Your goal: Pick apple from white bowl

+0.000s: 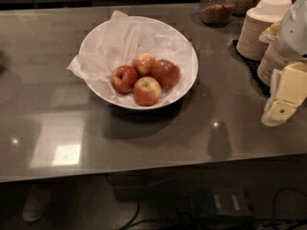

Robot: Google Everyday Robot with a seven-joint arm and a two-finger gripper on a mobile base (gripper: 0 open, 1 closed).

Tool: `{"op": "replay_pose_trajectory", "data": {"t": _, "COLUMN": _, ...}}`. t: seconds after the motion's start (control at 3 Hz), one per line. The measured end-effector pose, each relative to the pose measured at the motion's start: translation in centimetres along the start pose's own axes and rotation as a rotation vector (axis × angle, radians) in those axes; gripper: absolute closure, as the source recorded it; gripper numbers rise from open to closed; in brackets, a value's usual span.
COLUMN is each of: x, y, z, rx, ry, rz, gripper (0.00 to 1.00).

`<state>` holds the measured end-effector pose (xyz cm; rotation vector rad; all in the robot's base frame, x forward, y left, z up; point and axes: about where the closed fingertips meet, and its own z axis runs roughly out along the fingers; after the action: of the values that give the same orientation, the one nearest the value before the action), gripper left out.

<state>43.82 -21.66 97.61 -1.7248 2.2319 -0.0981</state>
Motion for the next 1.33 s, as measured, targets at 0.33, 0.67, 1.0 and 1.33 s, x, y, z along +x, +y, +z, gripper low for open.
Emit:
{"op": "replay_pose_trajectory", "data": {"t": 0.33, "x": -0.3, "y": -0.1, "z": 0.2, "rx": 0.002, "ry": -0.004, "rz": -0.003, "gripper": 0.00}}
{"op": "replay_pose_trajectory", "data": {"t": 0.67, "x": -2.8, "y": -1.6, "z": 2.7, "rx": -0.013, "ry": -0.040, "rz": -0.035, "gripper": 0.00}}
{"op": "replay_pose_trajectory", "data": {"t": 1.0, "x": -6.7, "y": -2.9, "z": 5.5, "rx": -0.026, "ry": -0.092, "rz": -0.106, "gripper": 0.00}}
{"op": "replay_pose_trajectory", "data": {"t": 1.33, "x": -9.9, "y": -3.9, "z": 7.4, "rx": 0.001, "ry": -0.163, "rz": -0.217, "gripper": 0.00}}
